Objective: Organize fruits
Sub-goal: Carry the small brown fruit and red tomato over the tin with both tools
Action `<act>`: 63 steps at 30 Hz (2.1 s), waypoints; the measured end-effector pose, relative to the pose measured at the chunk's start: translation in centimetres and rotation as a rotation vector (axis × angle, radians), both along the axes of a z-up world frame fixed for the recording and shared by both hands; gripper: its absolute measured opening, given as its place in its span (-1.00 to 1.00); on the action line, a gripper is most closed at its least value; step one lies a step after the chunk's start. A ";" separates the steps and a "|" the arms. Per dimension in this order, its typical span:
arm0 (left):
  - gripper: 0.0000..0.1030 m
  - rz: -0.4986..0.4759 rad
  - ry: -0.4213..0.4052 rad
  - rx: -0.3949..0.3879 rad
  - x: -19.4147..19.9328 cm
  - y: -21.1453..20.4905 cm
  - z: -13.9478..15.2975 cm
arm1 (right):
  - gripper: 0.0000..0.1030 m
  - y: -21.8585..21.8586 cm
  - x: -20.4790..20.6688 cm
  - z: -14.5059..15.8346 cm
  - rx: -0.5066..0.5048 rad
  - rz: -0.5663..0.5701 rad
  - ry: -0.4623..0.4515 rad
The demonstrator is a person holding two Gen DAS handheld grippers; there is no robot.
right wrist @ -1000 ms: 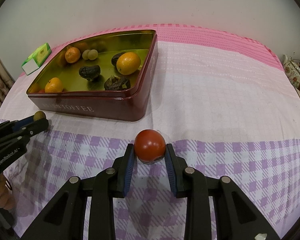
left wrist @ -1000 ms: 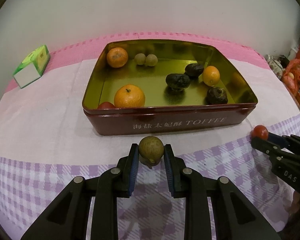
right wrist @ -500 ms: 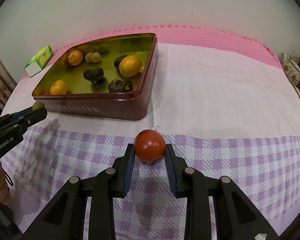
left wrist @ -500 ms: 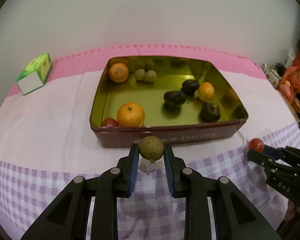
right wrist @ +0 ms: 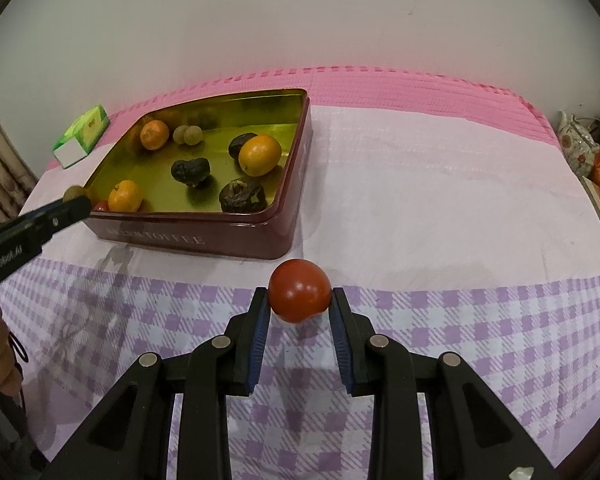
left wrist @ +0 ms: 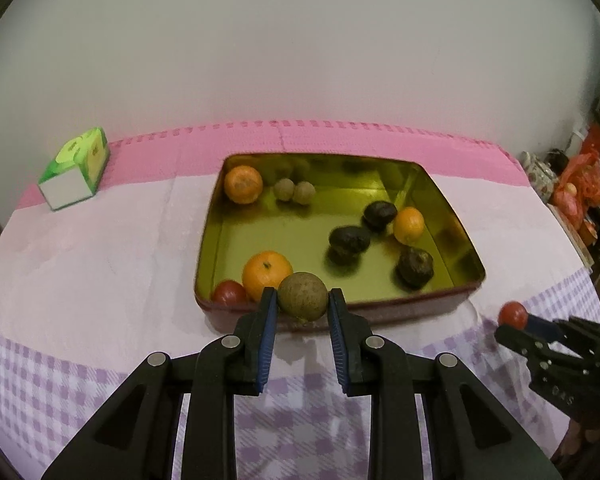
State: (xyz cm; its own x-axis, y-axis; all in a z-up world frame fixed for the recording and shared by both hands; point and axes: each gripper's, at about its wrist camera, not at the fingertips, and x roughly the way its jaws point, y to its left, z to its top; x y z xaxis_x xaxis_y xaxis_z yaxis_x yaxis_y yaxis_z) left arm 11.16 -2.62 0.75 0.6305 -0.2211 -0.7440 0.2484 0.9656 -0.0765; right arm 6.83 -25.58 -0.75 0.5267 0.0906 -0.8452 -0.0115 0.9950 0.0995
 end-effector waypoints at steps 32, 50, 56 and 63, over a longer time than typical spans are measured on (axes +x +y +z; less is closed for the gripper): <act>-0.49 0.064 0.053 0.099 4.3 0.7 -2.5 | -0.46 5.0 6.5 2.8 -0.010 0.134 -0.056; -0.47 0.074 0.071 0.117 4.8 1.0 -3.2 | -0.46 7.2 10.2 0.5 -0.029 0.175 -0.004; -0.47 0.070 0.067 0.109 4.7 1.1 -2.9 | -0.46 7.7 10.8 -0.2 -0.035 0.187 0.009; -0.46 0.082 0.053 0.113 4.5 1.3 -2.0 | -0.46 8.0 11.4 -0.7 -0.041 0.188 0.018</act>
State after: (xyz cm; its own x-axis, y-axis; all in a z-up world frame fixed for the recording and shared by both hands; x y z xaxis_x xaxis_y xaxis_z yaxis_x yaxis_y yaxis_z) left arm 15.69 -1.32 -1.22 0.6019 -0.0837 -0.7942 0.1671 0.9857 0.0228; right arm 18.21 -17.57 -1.42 0.4886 0.1511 -0.8593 -0.1961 0.9787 0.0606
